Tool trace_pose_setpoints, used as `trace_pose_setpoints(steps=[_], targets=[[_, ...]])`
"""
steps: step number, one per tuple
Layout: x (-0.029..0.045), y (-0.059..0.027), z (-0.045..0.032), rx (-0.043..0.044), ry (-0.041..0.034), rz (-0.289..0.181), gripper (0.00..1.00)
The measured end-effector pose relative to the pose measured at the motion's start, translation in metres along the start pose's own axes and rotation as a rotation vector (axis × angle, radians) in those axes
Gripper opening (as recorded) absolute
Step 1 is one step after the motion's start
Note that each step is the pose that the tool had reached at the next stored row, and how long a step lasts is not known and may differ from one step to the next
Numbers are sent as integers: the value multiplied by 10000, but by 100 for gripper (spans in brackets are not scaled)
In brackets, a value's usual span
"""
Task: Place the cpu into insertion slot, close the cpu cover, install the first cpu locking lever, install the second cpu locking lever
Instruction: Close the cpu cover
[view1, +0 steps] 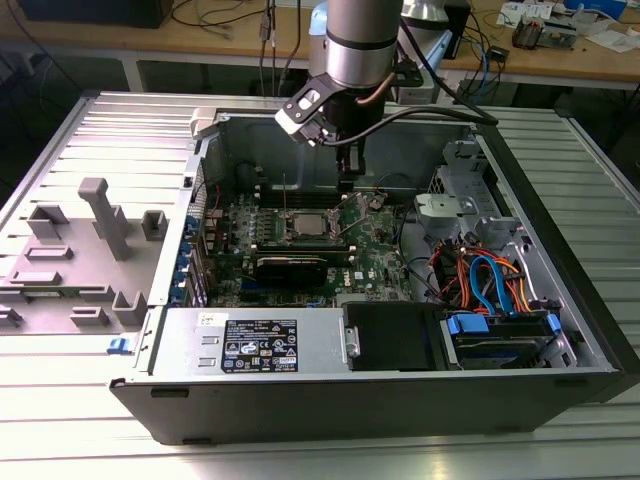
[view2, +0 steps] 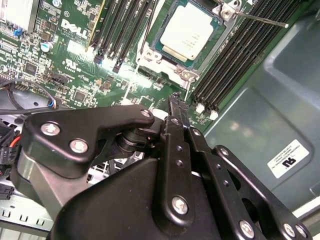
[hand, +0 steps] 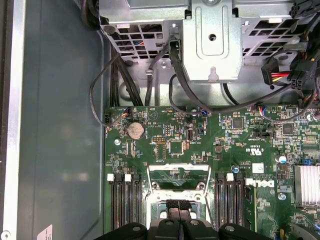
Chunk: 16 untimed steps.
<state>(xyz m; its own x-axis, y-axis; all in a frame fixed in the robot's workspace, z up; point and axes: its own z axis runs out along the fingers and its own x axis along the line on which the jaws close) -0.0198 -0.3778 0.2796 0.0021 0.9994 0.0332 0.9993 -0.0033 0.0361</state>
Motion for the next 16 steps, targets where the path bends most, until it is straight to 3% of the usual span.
trace_pose_setpoints(steps=[11,14,16], targets=[[0,40,2,0,0,1,11],[0,113,5,-1,0,0,11],[0,216,10,0,0,1,11]])
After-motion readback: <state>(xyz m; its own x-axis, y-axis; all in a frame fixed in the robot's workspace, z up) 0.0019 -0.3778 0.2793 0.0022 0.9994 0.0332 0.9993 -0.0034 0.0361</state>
